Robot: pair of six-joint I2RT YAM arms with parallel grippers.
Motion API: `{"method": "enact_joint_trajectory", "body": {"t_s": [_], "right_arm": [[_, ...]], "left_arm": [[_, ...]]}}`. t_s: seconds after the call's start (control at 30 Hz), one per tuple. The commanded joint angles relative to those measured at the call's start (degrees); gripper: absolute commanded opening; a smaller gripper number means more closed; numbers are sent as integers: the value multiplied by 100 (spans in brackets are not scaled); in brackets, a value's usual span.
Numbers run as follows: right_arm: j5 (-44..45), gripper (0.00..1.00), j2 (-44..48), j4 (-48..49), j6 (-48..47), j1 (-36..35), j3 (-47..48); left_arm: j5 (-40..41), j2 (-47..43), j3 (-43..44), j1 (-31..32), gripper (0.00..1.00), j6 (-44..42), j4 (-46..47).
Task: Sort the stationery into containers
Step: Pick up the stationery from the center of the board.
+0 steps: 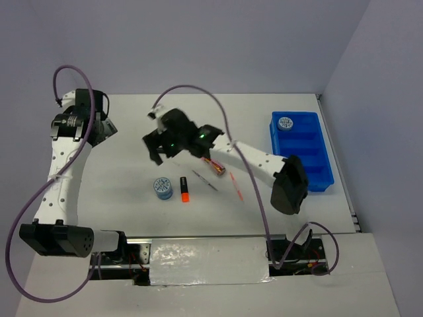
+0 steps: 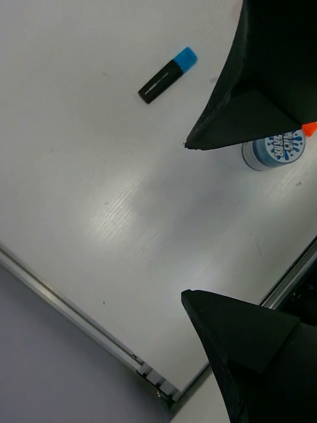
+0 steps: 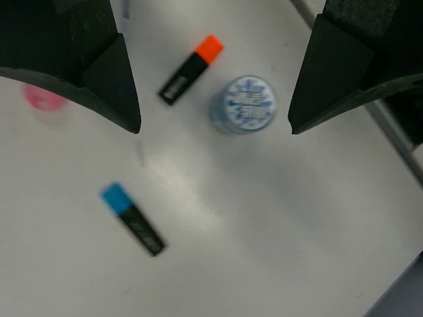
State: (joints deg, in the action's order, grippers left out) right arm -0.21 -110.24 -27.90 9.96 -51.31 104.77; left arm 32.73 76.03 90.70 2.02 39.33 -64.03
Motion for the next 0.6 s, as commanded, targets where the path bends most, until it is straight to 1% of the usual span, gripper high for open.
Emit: {"method": "enact_joint_trajectory", "body": {"t_s": [0.0,0.03,0.13,0.2,0.27,0.33,0.43,0.57], "right_arm": [[135,100,-576,100,-29,-299,507],[205,100,-682,92,-55,-553,605],[345,100,-1122,-154,-99,-897,965],[468,100,-1325,-233,-143,-1012,958],[732,100,-1456,-303,-91,-1109,791],[768,100,-1518,-312,-29,-1118,642],[706,100,-1545,-304,85,-1136,273],[513,100,-1334,-76,182,-1232,-228]], "left_arm": [[129,-421,-95,-447,99,172,-154],[-46,-501,-209,-535,99,23,-14],[-275,-729,-368,-712,99,-179,109],[-399,-879,-447,-712,99,-277,171],[-557,-993,-614,-712,99,-391,250],[-671,-1046,-789,-712,99,-444,260],[-768,-1108,-957,-712,99,-523,233],[-803,-1152,-1045,-721,99,-628,277]]}}
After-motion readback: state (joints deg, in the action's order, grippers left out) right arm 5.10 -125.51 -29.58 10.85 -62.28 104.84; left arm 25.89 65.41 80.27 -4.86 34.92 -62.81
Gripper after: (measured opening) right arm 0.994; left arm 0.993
